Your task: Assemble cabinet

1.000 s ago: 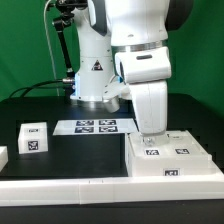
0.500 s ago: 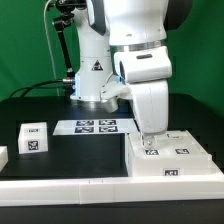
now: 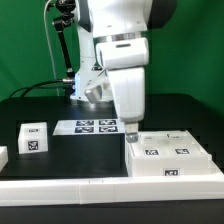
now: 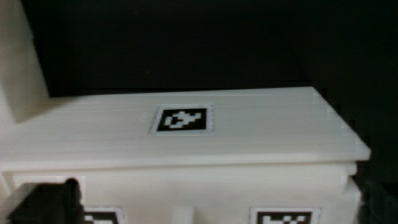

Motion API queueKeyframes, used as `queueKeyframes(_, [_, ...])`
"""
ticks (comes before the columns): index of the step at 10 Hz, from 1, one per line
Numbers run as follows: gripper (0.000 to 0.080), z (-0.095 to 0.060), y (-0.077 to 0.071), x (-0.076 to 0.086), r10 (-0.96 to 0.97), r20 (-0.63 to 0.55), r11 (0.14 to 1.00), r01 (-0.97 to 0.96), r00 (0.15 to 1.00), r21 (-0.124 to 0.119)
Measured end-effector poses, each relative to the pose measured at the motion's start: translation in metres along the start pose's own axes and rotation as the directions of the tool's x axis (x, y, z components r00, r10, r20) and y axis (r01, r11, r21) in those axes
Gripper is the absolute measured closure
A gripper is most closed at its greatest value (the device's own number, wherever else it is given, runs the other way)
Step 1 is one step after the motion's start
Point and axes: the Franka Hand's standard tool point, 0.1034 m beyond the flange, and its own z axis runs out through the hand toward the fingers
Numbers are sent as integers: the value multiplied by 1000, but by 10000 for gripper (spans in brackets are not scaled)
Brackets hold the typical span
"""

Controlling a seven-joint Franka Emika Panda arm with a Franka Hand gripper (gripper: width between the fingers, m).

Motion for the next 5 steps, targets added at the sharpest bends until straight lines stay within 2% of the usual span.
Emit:
queueKeyframes(1, [5, -6, -9, -4, 64, 3, 998, -64, 998, -26])
queueKeyframes(2, [1, -15, -21, -11, 122, 3, 990, -121, 993, -68])
queueKeyframes(3, [1, -20, -32, -11, 204, -1, 975, -203, 979, -85])
queueKeyframes(5, [3, -27, -49, -5, 262, -35, 953, -265, 964, -148])
